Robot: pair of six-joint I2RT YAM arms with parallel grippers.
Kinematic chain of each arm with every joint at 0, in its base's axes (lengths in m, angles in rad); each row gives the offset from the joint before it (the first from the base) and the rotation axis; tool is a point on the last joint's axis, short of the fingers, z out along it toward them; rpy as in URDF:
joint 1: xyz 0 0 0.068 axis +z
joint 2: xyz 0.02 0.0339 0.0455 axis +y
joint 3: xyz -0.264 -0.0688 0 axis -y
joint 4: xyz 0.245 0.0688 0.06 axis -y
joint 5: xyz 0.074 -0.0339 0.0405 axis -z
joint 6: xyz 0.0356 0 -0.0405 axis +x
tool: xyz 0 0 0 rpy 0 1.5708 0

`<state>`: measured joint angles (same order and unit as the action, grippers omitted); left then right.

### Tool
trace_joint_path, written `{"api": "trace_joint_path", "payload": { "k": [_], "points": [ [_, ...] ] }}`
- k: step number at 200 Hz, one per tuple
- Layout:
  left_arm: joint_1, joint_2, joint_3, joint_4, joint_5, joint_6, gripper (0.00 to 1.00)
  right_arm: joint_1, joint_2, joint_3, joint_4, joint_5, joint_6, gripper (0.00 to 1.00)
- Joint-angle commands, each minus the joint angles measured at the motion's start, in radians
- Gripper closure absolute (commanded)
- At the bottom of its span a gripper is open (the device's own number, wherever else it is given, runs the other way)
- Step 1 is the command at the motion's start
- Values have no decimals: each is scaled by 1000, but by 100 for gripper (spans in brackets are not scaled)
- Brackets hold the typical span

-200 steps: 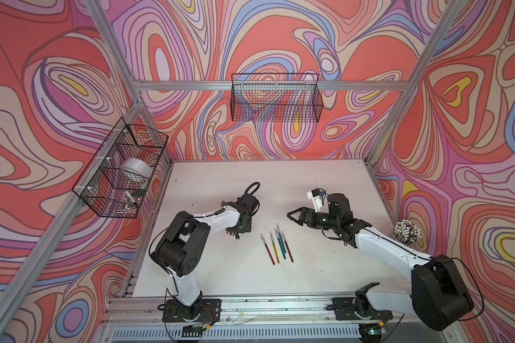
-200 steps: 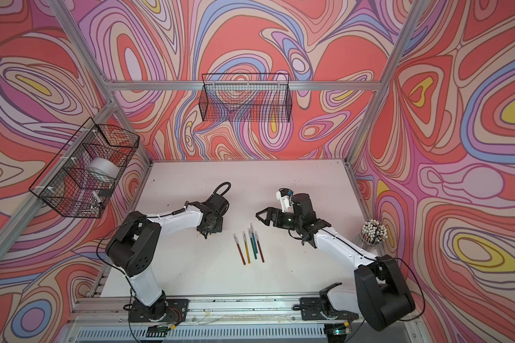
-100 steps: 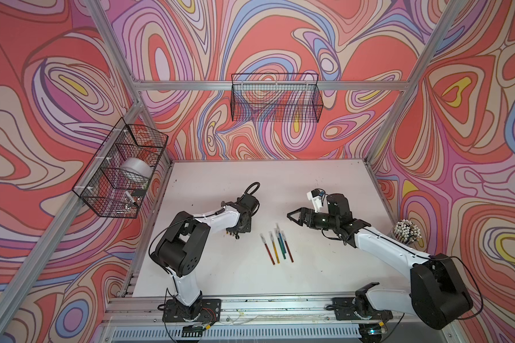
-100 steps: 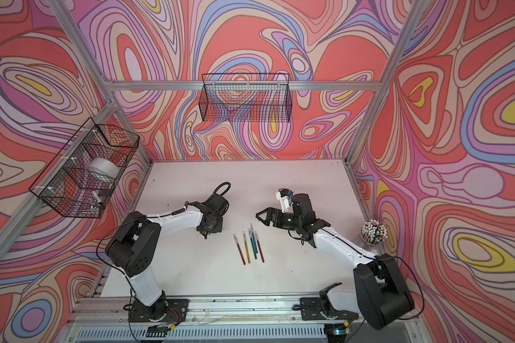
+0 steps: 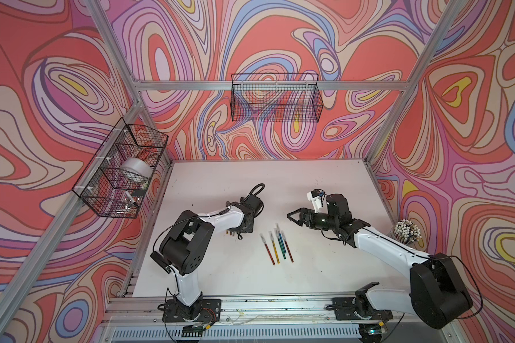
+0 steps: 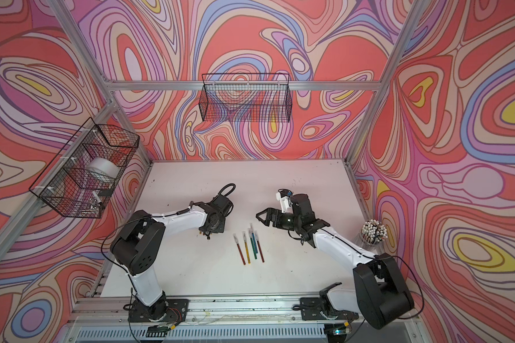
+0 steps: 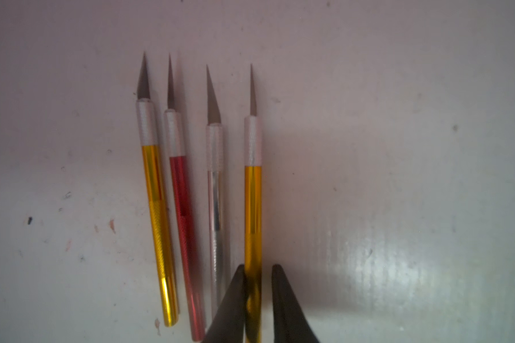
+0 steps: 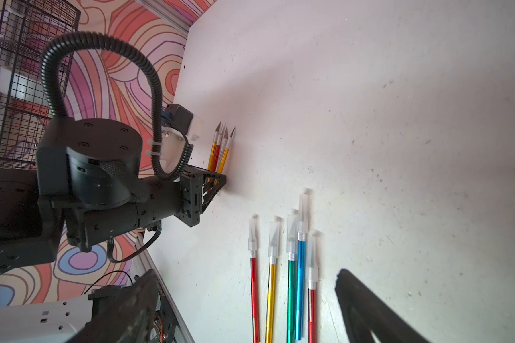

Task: Remove protective caps from carving knives
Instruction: Place the carving knife at the center of the board.

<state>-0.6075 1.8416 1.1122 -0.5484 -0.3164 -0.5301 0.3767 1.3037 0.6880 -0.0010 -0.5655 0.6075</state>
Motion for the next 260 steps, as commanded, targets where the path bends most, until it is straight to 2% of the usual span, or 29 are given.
{"api": "trace_joint_path", "payload": {
  "k": [1,30,75,97,128,152,204,260],
  "points": [
    [-13,53,-1,-91,-24,-26,82,7,1,6,-8,10,-3,5],
    [-37,79,41,-152,-84,-24,82,8,-4,2,-11,16,-3,6],
    [-41,91,43,-154,-56,-28,69,11,-4,1,-14,22,-3,6],
    [-41,90,41,-142,-18,-25,70,12,-5,1,-13,24,-2,6],
    [-40,80,43,-129,35,-19,82,16,0,5,-5,18,11,8],
    [-30,65,31,-116,85,-15,79,35,32,17,26,20,41,11],
    [-2,5,-6,-108,92,-19,75,133,124,75,46,68,46,12],
    [0,-121,-30,-118,125,-2,74,150,104,76,7,110,33,12]
  ]
}}
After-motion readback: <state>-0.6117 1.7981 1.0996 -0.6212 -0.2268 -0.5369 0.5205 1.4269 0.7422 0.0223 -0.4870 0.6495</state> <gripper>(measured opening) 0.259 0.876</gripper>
